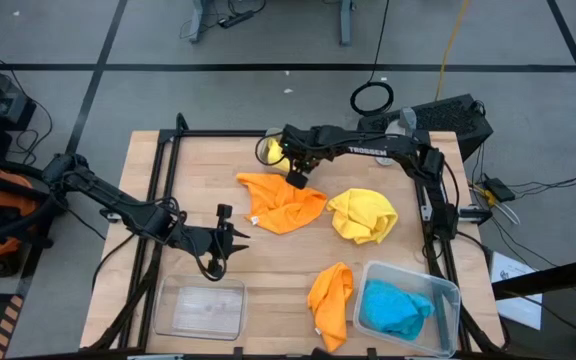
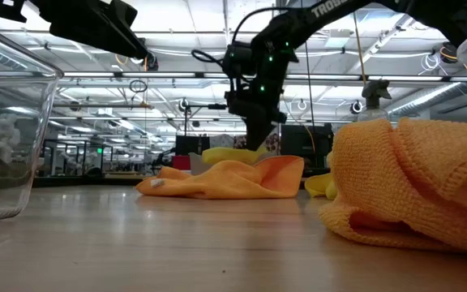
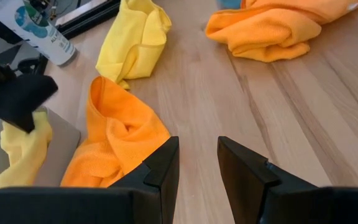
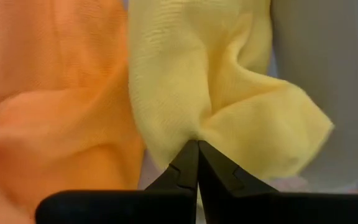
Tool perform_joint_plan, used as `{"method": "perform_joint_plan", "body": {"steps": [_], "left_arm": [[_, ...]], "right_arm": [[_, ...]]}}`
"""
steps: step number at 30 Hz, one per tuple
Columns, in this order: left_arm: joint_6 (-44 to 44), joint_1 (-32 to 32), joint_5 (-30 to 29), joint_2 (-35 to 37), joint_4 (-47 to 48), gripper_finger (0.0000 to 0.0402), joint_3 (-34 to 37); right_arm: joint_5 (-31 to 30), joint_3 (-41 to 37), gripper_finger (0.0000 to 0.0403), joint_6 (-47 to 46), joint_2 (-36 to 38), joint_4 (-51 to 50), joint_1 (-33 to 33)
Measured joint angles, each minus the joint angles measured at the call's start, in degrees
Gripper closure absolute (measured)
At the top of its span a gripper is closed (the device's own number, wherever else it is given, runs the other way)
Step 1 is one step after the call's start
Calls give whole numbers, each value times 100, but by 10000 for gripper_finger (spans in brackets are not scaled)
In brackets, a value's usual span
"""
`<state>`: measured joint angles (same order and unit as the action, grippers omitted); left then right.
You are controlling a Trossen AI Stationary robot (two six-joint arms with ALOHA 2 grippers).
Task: Sort microfiber towel by color & place in baskets
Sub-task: Put the left yellow microfiber cloth into the gray bin, then put the yellow microfiber cloth into the gray bin
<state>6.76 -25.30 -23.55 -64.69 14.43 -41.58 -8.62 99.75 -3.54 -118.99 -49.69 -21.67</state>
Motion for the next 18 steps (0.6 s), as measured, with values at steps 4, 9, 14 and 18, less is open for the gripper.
{"method": "perform_joint_plan", "body": {"steps": [4,9,14,18], "left_arm": [[3,5,0,-2,-6,284,0],[200,7,0,-1,-39,284,0],[308,20,0,0,-72,284,0],[312,25,-4,-2,-78,284,0]], "right_arm": [[146,-291,403,-97,-1,312,-143],[131,-347,403,-137,1,342,-269],[111,0,403,-180,78,156,-201],[120,581,402,-176,146,-241,-45]]}}
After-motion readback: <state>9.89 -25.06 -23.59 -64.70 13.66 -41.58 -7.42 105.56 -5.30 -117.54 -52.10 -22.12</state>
